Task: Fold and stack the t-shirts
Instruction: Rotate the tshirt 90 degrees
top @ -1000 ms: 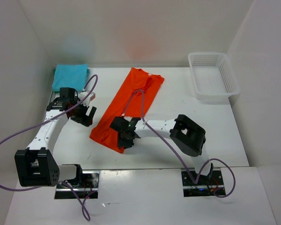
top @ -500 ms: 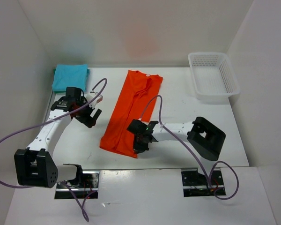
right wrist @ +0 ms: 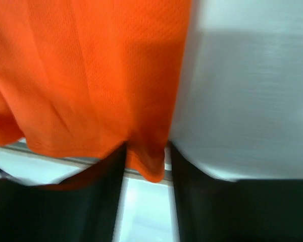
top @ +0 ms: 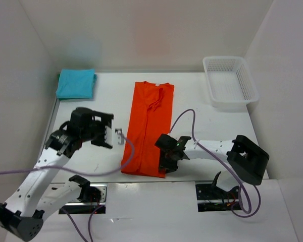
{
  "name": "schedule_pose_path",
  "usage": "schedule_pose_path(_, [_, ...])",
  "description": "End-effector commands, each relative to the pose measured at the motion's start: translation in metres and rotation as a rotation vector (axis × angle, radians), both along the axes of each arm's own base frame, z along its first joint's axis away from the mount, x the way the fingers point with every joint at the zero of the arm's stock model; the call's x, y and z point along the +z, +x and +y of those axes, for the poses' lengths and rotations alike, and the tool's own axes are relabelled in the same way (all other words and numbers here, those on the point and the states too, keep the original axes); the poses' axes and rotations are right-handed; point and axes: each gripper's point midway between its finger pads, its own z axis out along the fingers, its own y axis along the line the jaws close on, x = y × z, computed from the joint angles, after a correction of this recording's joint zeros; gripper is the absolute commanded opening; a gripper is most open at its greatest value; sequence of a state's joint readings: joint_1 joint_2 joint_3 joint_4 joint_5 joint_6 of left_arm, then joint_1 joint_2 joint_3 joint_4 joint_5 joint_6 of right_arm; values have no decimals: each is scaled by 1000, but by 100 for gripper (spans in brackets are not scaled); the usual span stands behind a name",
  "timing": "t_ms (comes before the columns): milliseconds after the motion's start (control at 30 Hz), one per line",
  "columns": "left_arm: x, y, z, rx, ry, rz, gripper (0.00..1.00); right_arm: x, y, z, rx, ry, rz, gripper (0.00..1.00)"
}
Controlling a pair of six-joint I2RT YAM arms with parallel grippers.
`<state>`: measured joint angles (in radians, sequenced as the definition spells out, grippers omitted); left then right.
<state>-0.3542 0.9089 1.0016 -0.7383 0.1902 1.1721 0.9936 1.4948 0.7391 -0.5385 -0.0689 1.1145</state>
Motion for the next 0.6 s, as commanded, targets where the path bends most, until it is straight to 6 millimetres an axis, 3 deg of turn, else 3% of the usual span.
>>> schedule_pose_path(0, [-31, -49, -18, -378, 198, -70, 99, 2, 1, -20, 10, -39, -22, 50])
schedule_pose_path(33, [-35, -62, -29, -531, 260, -143, 99, 9, 2, -17, 10, -14, -40, 54])
schedule_pose_path(67, [-64, -79, -28, -616, 301, -120, 99, 13, 0, -17, 24, -1, -40, 58])
schedule_pose_path(100, [-62, -90, -30, -673, 309, -200, 99, 18, 3, -17, 25, 12, -53, 58])
schedule_pose_path(133, [-71, -101, -35, -765, 343, -237, 99, 25, 1, -16, 29, 44, -58, 60])
schedule_pose_path(167, [-93, -111, -34, -813, 365, -212, 99, 28, 1, -17, 29, 52, -64, 60])
schedule_pose_path(233, [-107, -126, -38, -922, 395, -215, 95, 36, -1, -16, 32, 84, -76, 60])
schedule_pose_path(400, [-142, -147, -48, -1063, 391, -101, 86, 38, 1, -10, 11, 106, -71, 60])
schedule_pose_path(567, [-170, -154, -64, -1186, 412, -67, 69, 35, 2, -5, 6, 104, -55, 60])
